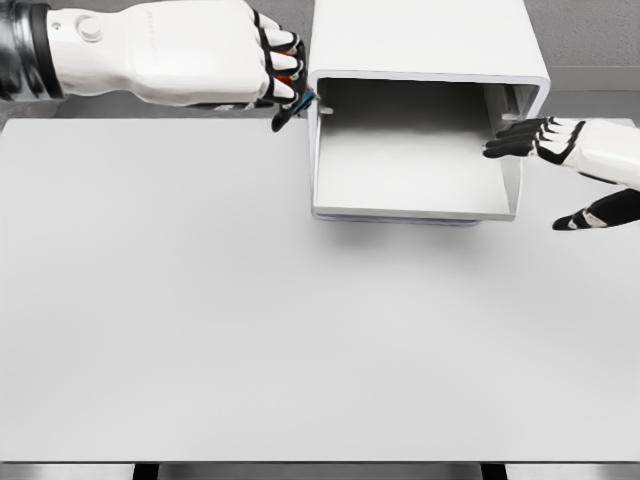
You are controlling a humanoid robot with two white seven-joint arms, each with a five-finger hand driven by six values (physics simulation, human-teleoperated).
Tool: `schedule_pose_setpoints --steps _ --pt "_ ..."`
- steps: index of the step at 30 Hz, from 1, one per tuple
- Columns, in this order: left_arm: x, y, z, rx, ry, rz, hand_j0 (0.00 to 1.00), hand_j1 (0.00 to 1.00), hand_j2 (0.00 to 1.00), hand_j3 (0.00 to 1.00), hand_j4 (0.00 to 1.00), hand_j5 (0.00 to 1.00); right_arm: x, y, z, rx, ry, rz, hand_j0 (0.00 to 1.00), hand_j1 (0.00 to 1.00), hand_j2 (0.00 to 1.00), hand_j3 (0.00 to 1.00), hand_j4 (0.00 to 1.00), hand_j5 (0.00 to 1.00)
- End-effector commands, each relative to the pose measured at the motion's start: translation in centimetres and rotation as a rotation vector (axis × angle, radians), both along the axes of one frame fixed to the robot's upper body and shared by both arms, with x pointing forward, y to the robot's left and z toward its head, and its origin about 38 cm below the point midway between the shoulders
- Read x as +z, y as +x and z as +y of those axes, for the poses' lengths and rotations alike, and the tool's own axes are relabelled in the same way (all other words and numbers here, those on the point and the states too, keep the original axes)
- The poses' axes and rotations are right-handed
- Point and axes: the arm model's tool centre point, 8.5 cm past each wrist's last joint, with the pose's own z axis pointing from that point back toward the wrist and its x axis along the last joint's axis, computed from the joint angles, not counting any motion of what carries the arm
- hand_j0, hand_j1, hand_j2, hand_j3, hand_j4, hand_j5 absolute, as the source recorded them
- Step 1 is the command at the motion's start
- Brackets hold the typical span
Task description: Slide open multi-storey tabletop storage cabinets and put open load switch and slide close multi-storey tabletop storage cabinets
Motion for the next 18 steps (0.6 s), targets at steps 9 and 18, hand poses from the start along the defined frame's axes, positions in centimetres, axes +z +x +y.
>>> schedule_pose_setpoints --steps 9,18 --pt "-2.6 -2.2 -11.5 -0.268 -0.018 0.058 0.36 0.36 0.36 0.36 0.36 0.36 -0.9 -1.5 -8.8 -0.267 0.014 0.037 0.8 0.8 0.8 0.8 0.8 0.8" --pt "-6.3 5.4 -12.1 -0.02 0.073 0.064 0.4 0.4 0.4 0.4 0.4 0.4 -8.0 -4.1 -6.2 -0.197 -0.241 0.166 0.4 0.4 0.4 0.4 0.4 0.4"
